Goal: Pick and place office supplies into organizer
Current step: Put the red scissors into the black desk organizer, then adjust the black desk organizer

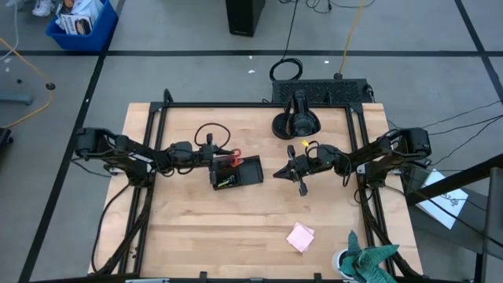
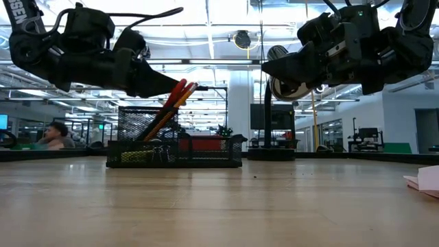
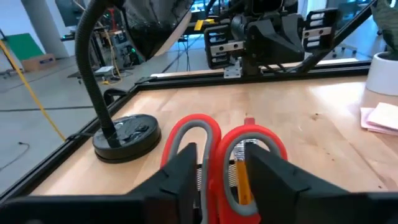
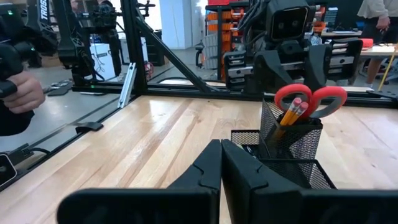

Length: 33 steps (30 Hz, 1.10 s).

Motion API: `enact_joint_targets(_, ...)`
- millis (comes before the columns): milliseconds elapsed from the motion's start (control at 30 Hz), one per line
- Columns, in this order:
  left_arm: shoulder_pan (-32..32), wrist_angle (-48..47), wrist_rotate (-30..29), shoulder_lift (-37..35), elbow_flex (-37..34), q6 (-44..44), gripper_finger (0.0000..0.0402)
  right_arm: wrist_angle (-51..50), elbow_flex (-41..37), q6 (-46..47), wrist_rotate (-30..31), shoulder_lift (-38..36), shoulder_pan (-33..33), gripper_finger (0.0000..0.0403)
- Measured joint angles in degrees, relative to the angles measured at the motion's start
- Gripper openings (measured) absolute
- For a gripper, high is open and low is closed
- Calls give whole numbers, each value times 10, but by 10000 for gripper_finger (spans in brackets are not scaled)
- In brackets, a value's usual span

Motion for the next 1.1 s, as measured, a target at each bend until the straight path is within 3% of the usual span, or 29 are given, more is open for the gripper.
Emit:
enact_joint_targets(300, -3, 8, -31, -26, 0, 39, 211, 0, 0, 0, 0, 0, 0, 4)
enact_joint_targets(533, -21, -17, -71, -137, 0, 61, 218, 0, 0, 0, -1, 0, 0, 4)
enact_joint_targets(700, -84, -133, -131, -207, 1, 63, 213, -7, 0, 0, -2, 0, 0, 4)
enact_joint_targets(867, -222, -230, -207, -203, 0, -9, 157, -28, 0, 0, -2, 0, 0, 4)
enact_joint_targets(967, -304, -253, -261, -167, 0, -72, 99, -34, 0, 0, -2, 0, 0, 4)
enact_joint_targets(1100, -368, -261, -316, -99, 0, -146, 18, -33, 0, 2, -2, 0, 0, 4)
